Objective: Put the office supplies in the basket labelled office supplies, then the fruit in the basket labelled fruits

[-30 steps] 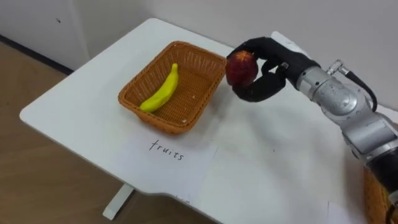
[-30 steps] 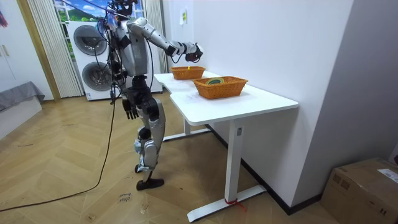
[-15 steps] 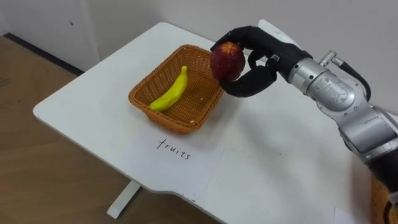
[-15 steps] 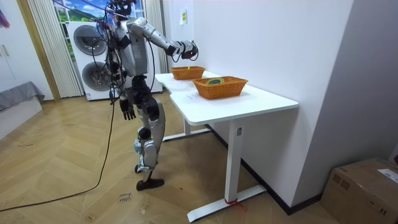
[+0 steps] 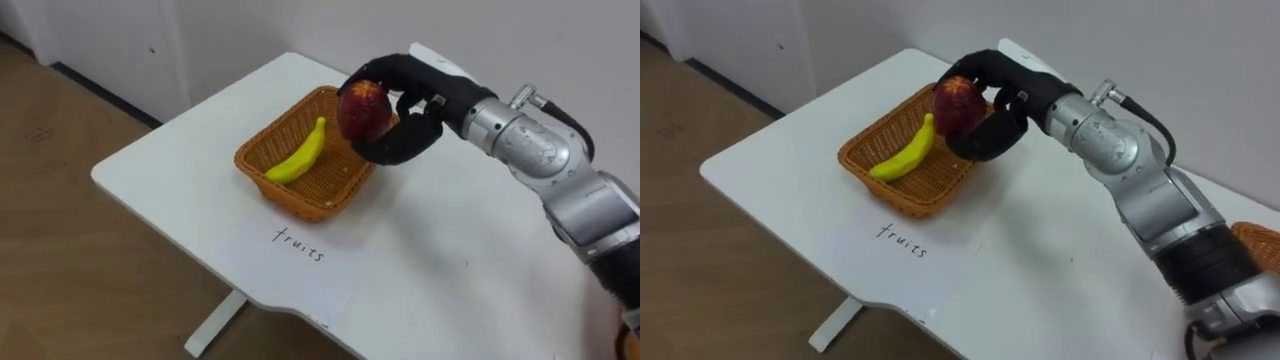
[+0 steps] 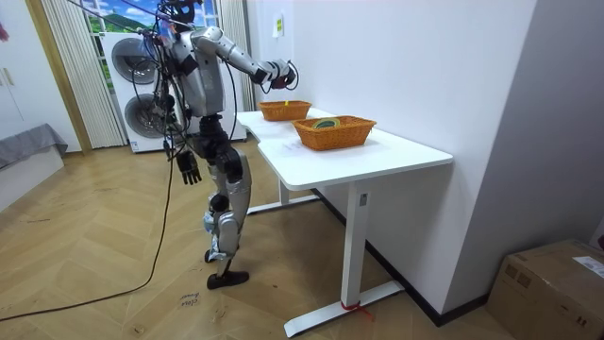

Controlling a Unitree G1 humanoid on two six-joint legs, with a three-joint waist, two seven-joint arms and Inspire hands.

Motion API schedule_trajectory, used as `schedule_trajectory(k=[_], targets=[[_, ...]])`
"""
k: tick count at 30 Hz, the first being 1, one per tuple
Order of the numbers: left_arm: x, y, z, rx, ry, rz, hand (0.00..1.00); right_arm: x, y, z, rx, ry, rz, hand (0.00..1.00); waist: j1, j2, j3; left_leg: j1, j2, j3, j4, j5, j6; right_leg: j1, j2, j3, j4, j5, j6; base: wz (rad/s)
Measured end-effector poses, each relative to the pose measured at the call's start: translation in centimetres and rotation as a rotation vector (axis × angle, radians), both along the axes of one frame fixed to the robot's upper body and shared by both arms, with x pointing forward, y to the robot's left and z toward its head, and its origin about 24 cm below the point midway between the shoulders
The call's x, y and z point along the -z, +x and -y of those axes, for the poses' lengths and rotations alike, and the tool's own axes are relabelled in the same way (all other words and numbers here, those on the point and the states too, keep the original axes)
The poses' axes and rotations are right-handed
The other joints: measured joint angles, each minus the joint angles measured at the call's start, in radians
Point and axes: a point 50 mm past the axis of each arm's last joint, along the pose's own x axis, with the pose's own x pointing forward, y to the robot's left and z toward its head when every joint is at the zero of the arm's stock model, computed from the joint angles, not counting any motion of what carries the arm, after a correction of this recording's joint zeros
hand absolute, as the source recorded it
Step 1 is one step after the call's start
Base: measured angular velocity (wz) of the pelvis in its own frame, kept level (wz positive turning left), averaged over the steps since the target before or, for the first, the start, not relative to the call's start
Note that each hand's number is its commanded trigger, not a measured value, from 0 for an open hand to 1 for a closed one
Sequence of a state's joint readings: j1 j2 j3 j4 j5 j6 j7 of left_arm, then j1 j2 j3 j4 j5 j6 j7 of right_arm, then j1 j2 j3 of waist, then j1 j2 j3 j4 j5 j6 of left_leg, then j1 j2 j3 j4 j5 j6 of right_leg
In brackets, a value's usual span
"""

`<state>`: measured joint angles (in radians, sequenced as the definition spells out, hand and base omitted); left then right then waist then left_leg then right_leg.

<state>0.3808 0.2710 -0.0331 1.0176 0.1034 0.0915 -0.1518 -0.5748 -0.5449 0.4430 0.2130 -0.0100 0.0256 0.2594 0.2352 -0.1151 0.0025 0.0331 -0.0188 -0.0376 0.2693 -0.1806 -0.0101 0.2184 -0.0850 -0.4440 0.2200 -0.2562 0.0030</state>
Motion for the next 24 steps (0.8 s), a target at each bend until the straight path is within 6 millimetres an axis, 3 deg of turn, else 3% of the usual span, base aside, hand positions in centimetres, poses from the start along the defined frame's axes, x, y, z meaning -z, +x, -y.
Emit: schedule_trajectory(k=[9, 24], targets=[[-0.2, -1.1, -0.2, 0.059, 0.001, -0.057, 0.00, 2.7, -1.1, 0.9, 0.034, -0.033, -0.071, 1.00, 0.048, 0.002, 0.0028, 0.014, -0.014, -0.023, 0.017, -0.003, 0.005, 0.020, -0.003, -0.001, -0.015, -0.007, 0.008, 0.07], [-0.6, -3.0, 0.2, 0.063, -0.012, -0.123, 0.00, 7.0, -2.3, 3.7, 0.170, -0.046, -0.249, 1.00, 0.044, 0.008, 0.0072, 0.013, -0.031, -0.057, 0.022, -0.004, 0.006, 0.052, -0.003, -0.029, -0.032, -0.012, 0.014, 0.09]])
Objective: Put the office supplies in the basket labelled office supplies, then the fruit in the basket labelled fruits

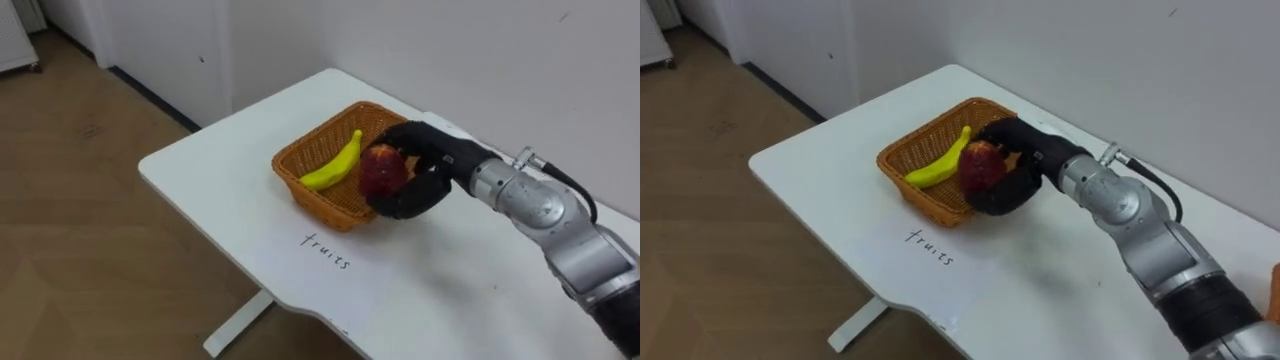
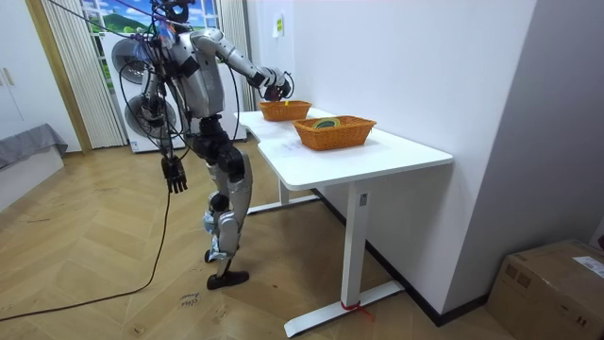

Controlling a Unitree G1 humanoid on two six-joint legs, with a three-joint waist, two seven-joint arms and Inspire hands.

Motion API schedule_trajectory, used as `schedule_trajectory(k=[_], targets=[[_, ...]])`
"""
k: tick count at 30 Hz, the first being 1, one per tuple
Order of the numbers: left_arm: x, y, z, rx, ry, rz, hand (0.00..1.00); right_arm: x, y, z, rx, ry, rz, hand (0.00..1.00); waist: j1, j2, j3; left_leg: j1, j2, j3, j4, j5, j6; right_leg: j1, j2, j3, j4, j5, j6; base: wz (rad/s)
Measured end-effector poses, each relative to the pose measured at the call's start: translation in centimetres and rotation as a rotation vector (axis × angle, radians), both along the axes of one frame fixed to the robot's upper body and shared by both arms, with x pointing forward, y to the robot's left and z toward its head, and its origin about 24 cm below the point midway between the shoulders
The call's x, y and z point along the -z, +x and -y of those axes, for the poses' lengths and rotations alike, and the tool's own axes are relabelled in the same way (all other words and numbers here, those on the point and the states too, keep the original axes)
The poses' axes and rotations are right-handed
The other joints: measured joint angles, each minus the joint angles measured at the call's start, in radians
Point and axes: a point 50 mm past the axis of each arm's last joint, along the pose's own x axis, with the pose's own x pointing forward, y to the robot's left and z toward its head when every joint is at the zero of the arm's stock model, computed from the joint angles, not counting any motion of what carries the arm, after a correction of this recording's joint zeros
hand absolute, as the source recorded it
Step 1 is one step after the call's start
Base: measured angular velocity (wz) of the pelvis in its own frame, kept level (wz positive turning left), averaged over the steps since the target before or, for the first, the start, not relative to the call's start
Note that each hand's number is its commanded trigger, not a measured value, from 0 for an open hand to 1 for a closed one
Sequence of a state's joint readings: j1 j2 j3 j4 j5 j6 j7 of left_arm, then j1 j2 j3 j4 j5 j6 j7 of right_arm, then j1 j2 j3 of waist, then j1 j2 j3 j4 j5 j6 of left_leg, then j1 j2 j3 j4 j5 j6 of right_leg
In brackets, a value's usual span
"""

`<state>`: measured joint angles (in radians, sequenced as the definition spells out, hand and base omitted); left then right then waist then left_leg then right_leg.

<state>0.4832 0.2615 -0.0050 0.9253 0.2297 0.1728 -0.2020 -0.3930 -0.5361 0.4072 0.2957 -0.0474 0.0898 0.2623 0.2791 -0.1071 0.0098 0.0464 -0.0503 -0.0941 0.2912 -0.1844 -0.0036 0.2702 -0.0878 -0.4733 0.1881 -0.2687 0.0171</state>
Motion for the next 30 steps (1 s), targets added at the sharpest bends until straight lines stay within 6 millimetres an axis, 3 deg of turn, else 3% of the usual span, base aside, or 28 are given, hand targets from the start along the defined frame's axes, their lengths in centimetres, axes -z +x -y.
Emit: schedule_trajectory(k=[9, 21, 30], targets=[[0.0, -0.3, 0.3, -0.006, -0.010, -0.007, 0.00, 0.6, 0.2, 1.8, 0.118, 0.019, -0.007, 1.00, 0.001, 0.002, 0.0011, 0.017, -0.007, -0.007, 0.002, 0.000, 0.001, 0.019, 0.000, -0.001, 0.000, -0.003, 0.005, 0.03], [-0.5, -3.1, 0.5, -0.020, -0.010, -0.086, 0.00, 2.7, -0.9, 2.0, 0.164, 0.090, -0.086, 1.00, 0.002, 0.027, 0.0014, 0.022, -0.017, -0.022, 0.059, -0.032, 0.018, 0.048, -0.008, 0.003, 0.034, -0.012, 0.018, 0.04], [-0.4, -3.3, 1.0, 0.042, -0.012, -0.095, 0.00, 3.9, -1.9, 2.3, 0.204, 0.173, -0.121, 1.00, 0.001, 0.034, 0.0009, 0.019, -0.019, -0.018, 0.094, -0.038, 0.023, 0.043, -0.018, 0.007, 0.072, -0.034, 0.019, 0.02]])
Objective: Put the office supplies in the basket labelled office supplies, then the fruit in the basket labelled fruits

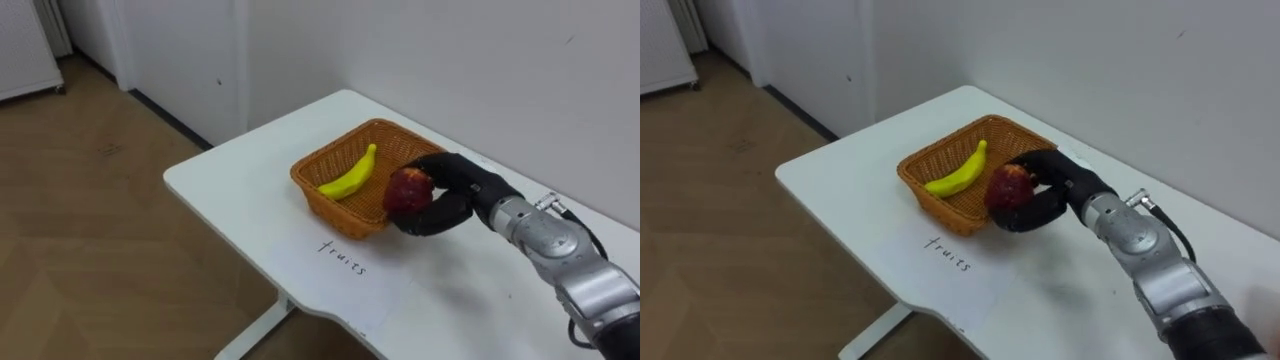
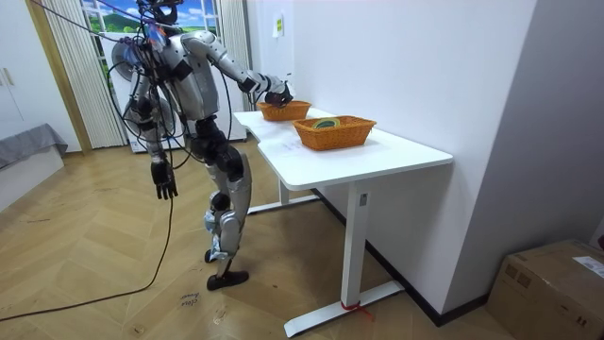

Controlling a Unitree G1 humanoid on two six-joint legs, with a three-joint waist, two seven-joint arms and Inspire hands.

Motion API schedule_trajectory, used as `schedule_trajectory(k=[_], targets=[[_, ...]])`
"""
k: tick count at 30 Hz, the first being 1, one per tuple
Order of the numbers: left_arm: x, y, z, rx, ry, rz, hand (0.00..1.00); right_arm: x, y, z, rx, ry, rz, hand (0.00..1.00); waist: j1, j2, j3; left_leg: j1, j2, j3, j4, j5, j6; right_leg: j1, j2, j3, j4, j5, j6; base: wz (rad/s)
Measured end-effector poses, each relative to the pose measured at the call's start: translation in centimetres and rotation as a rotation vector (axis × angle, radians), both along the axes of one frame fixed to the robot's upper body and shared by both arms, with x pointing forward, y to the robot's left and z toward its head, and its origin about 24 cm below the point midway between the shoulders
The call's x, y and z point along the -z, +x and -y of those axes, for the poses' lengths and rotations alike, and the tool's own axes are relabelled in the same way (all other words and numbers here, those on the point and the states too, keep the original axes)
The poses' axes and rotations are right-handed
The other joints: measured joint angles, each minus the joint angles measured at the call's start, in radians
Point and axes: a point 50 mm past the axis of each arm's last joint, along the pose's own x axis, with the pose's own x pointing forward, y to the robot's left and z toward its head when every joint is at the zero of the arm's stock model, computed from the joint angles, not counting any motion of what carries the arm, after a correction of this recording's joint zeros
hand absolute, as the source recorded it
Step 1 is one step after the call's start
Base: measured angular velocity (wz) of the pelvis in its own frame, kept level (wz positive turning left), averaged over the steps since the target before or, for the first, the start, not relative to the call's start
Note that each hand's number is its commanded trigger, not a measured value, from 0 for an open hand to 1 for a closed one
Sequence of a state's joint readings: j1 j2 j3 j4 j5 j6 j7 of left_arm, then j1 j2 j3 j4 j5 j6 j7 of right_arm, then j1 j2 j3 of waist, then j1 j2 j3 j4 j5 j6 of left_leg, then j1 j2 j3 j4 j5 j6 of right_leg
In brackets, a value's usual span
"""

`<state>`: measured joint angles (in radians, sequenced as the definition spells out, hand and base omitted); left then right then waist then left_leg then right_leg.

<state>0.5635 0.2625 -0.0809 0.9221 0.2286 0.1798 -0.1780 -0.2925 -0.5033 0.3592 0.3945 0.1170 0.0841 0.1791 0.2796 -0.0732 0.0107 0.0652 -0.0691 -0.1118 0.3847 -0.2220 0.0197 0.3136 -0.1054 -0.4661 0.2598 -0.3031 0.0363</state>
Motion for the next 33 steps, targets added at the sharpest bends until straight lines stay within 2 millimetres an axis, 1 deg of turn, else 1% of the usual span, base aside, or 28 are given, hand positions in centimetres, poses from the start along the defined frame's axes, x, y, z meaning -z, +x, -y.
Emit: schedule_trajectory(k=[4, 7, 8, 11, 13, 16, 21, 24, 31, 33], targets=[[0.0, 0.1, -0.1, 0.003, 0.012, 0.005, 0.00, 0.0, 0.0, 0.0, 0.006, 0.002, 0.004, 1.00, 0.001, 0.001, -0.0010, -0.002, 0.004, 0.000, 0.007, -0.001, -0.002, 0.000, 0.000, 0.001, 0.002, -0.001, -0.003, 0.00], [-0.1, 0.2, -0.1, 0.006, 0.016, 0.015, 0.00, -0.2, 0.1, 0.1, 0.034, 0.037, 0.013, 1.00, 0.002, 0.001, -0.0029, -0.002, 0.003, -0.002, 0.008, -0.002, -0.003, -0.002, -0.001, -0.001, 0.007, -0.005, -0.004, 0.00], [-0.1, 0.3, -0.1, 0.008, 0.019, 0.022, 0.00, -0.3, 0.2, 0.3, 0.050, 0.045, 0.021, 1.00, 0.003, 0.001, -0.0040, -0.002, 0.002, -0.002, 0.008, -0.002, -0.003, -0.004, -0.002, -0.002, 0.013, -0.007, -0.005, 0.00], [-0.3, 0.2, -0.1, 0.010, 0.022, 0.029, 0.00, -0.7, 0.3, 0.8, 0.097, 0.069, 0.044, 1.00, 0.009, 0.000, -0.0116, -0.003, 0.000, -0.002, 0.008, -0.002, -0.003, -0.007, -0.007, -0.005, 0.020, -0.011, -0.004, 0.00], [-0.4, 0.0, -0.2, 0.008, 0.025, 0.027, 0.00, -0.8, 0.4, 1.0, 0.118, 0.068, 0.057, 1.00, 0.010, -0.003, -0.0131, -0.003, 0.000, -0.002, 0.008, -0.002, -0.004, -0.006, -0.008, -0.006, 0.021, -0.012, -0.005, 0.00], [-0.5, -0.2, -0.2, 0.006, 0.026, 0.018, 0.00, -0.9, 0.5, 1.2, 0.139, 0.066, 0.069, 1.00, 0.017, -0.004, -0.0125, -0.002, 0.000, -0.003, 0.008, -0.002, -0.004, -0.007, -0.008, -0.005, 0.024, -0.012, -0.005, 0.00], [-0.7, -0.2, -1.0, -0.039, 0.056, 0.029, 0.00, -1.1, 0.5, 1.4, 0.155, 0.065, 0.080, 1.00, 0.042, -0.016, -0.0102, -0.001, -0.006, -0.006, 0.010, -0.002, -0.003, -0.013, -0.017, -0.005, 0.045, -0.024, -0.002, 0.01], [-0.8, -0.2, -1.3, -0.051, 0.068, 0.034, 0.00, -1.2, 0.6, 1.5, 0.165, 0.068, 0.086, 1.00, 0.056, -0.019, -0.0083, -0.001, -0.010, -0.012, 0.012, -0.003, -0.002, -0.014, -0.018, -0.005, 0.052, -0.027, -0.001, 0.00], [-1.0, -0.6, -1.5, -0.049, 0.073, 0.028, 0.00, -1.2, 0.6, 1.6, 0.172, 0.066, 0.091, 1.00, 0.057, -0.019, -0.0049, -0.001, -0.013, -0.017, 0.013, -0.003, -0.002, -0.014, -0.020, -0.006, 0.055, -0.029, 0.001, 0.00], [-1.0, -0.6, -1.6, -0.043, 0.081, 0.028, 0.00, -1.2, 0.6, 1.6, 0.182, 0.075, 0.090, 1.00, 0.058, -0.020, 0.0001, -0.001, -0.013, -0.013, 0.013, -0.003, -0.002, -0.014, -0.020, -0.006, 0.056, -0.030, 0.000, 0.00]])
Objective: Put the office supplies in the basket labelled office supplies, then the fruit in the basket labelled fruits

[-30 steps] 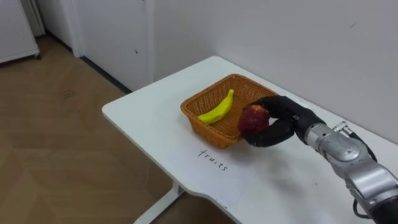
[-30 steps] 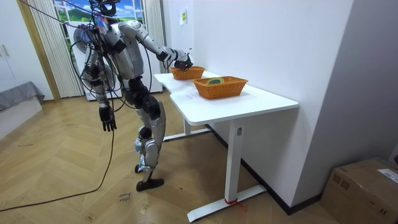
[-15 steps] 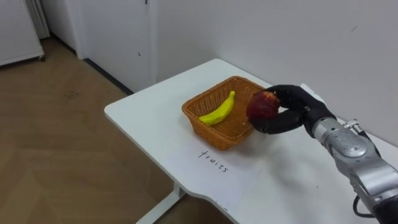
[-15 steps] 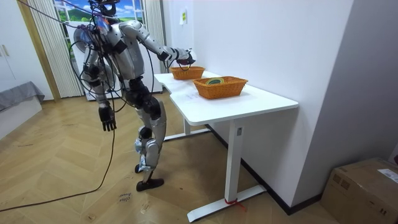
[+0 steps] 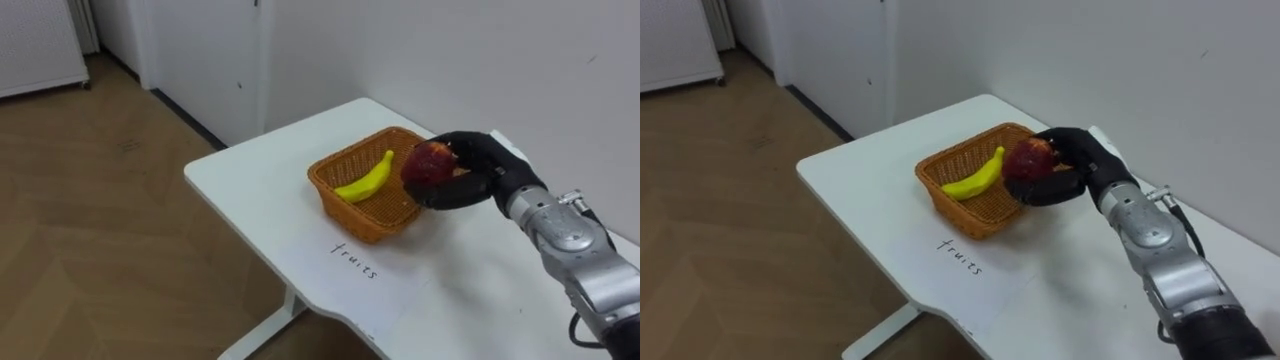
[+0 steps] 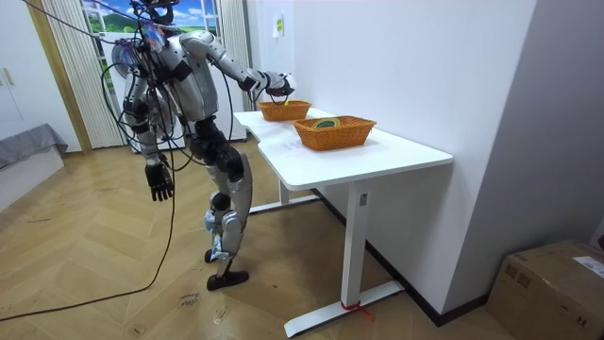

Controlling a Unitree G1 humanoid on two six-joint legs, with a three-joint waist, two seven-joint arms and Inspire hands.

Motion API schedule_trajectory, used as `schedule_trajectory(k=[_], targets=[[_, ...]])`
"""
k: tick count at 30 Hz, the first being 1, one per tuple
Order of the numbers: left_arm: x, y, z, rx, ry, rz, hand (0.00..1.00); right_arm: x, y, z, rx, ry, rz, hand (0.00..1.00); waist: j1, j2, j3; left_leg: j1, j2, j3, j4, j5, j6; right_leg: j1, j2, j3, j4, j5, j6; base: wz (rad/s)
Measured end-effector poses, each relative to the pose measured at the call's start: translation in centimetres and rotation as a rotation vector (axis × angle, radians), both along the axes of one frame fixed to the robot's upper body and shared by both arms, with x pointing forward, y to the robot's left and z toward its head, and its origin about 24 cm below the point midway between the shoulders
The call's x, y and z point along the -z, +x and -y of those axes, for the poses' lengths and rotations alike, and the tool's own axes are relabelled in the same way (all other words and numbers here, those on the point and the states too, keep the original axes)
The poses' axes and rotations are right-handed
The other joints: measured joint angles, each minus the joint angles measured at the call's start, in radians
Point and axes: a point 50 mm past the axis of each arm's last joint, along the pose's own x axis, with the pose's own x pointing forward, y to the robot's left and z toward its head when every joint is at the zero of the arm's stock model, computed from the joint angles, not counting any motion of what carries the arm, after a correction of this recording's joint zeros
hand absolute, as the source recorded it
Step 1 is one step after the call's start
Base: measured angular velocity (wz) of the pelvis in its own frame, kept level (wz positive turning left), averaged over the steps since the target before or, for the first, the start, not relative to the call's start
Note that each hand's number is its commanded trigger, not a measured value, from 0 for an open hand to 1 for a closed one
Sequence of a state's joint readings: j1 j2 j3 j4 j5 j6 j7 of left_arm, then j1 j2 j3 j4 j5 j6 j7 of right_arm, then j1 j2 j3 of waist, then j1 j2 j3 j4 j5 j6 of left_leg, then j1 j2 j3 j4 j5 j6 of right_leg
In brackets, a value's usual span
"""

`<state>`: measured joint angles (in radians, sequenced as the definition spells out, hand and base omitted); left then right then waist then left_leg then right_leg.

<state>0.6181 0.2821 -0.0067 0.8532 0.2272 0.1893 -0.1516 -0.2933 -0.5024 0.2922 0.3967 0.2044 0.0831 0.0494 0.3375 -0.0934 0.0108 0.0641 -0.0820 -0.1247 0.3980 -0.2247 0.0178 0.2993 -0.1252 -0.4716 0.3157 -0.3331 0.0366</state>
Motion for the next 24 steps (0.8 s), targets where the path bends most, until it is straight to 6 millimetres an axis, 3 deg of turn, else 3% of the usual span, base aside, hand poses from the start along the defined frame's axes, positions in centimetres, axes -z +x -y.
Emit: schedule_trajectory(k=[4, 8, 10, 16, 18, 24], targets=[[-0.1, 0.0, -0.3, 0.008, 0.021, 0.004, 0.00, 0.8, -0.2, 0.5, 0.034, 0.023, -0.030, 1.00, 0.019, 0.000, 0.0056, -0.005, 0.002, 0.000, 0.013, -0.008, -0.001, -0.009, -0.005, 0.003, 0.010, -0.005, -0.001, -0.01], [-0.4, 0.2, -1.1, 0.035, 0.037, 0.002, 0.00, 1.8, 0.0, 0.4, 0.042, -0.002, -0.077, 1.00, 0.037, -0.020, 0.0152, -0.056, 0.005, 0.000, 0.040, -0.013, -0.003, -0.051, -0.006, -0.006, 0.035, -0.013, -0.004, 0.05], [-0.3, 0.7, -1.2, 0.041, 0.036, 0.012, 0.00, 1.7, 0.5, 0.7, 0.073, 0.006, -0.068, 1.00, 0.050, -0.022, 0.0152, -0.085, 0.005, -0.003, 0.059, -0.017, -0.002, -0.079, -0.008, -0.010, 0.051, -0.014, -0.006, 0.10], [-0.4, 3.5, -3.1, 0.076, 0.068, 0.081, 0.00, 0.4, 2.5, 0.4, 0.114, 0.036, -0.035, 1.00, 0.071, -0.041, 0.0127, -0.197, 0.008, -0.018, 0.101, -0.016, 0.000, -0.173, 0.005, -0.023, 0.073, -0.012, -0.009, 0.10], [-0.7, 5.8, -4.5, 0.111, 0.101, 0.136, 0.00, -0.6, 3.8, 0.2, 0.121, 0.002, -0.011, 1.00, 0.090, -0.058, 0.0164, -0.252, 0.018, -0.013, 0.104, -0.009, -0.004, -0.232, 0.012, -0.018, 0.080, -0.006, -0.019, -0.05], [-1.2, 9.8, -5.5, 0.125, 0.115, 0.268, 0.00, -3.0, 6.0, 0.5, 0.196, 0.000, 0.056, 1.00, 0.092, -0.067, 0.0193, -0.354, 0.022, -0.033, 0.102, 0.013, -0.004, -0.317, 0.033, -0.029, 0.044, 0.026, -0.025, 0.05]])
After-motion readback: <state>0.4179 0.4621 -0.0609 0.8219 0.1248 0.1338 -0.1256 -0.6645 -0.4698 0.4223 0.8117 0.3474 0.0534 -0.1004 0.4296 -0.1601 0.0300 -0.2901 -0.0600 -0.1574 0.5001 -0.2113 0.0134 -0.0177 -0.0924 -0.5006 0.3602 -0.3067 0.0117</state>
